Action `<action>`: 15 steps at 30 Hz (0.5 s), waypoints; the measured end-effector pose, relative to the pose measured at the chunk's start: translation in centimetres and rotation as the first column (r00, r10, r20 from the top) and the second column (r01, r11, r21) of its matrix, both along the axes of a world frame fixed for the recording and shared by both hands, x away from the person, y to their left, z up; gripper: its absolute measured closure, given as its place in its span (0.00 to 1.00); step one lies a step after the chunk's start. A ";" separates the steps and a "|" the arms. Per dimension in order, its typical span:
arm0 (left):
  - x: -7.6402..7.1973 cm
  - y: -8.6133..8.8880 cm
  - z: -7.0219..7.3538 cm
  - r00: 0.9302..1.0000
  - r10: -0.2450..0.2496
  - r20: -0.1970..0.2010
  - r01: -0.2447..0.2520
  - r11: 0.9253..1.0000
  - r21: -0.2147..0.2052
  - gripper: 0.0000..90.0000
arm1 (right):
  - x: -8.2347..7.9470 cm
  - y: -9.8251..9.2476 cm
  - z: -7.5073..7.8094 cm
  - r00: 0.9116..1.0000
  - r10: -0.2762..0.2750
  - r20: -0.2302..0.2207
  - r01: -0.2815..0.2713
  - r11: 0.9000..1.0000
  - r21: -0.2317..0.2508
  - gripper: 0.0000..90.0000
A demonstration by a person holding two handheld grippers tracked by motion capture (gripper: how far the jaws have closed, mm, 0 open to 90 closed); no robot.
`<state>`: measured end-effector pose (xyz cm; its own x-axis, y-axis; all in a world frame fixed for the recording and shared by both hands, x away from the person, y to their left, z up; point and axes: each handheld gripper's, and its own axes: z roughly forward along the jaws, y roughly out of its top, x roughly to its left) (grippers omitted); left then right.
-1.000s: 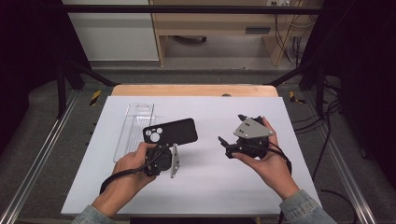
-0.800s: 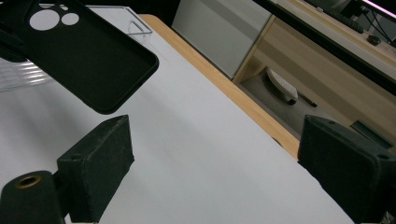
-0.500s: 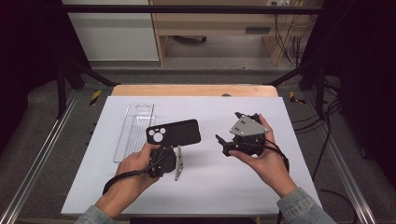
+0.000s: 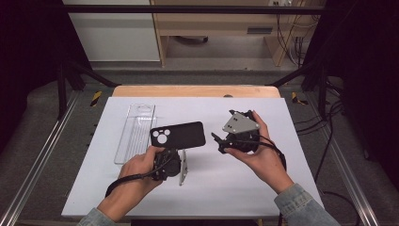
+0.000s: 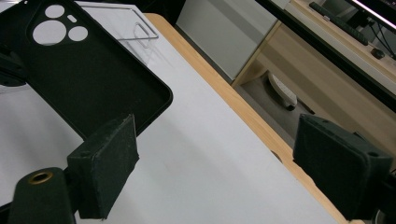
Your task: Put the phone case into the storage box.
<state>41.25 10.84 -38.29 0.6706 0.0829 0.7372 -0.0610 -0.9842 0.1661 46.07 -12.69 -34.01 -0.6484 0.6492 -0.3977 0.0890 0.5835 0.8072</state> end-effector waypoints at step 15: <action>-0.3 -0.6 -0.3 1.000 -0.017 0.007 0.017 1.000 0.014 0.96 | 0.7 1.3 0.0 0.999 0.028 -0.020 -0.029 0.999 -0.027 0.18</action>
<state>40.92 10.22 -38.57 0.6665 0.0616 0.7430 -0.0784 -0.9852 0.1521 46.79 -11.39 -34.05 -0.6744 0.6194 -0.4020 0.0876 0.6076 0.7894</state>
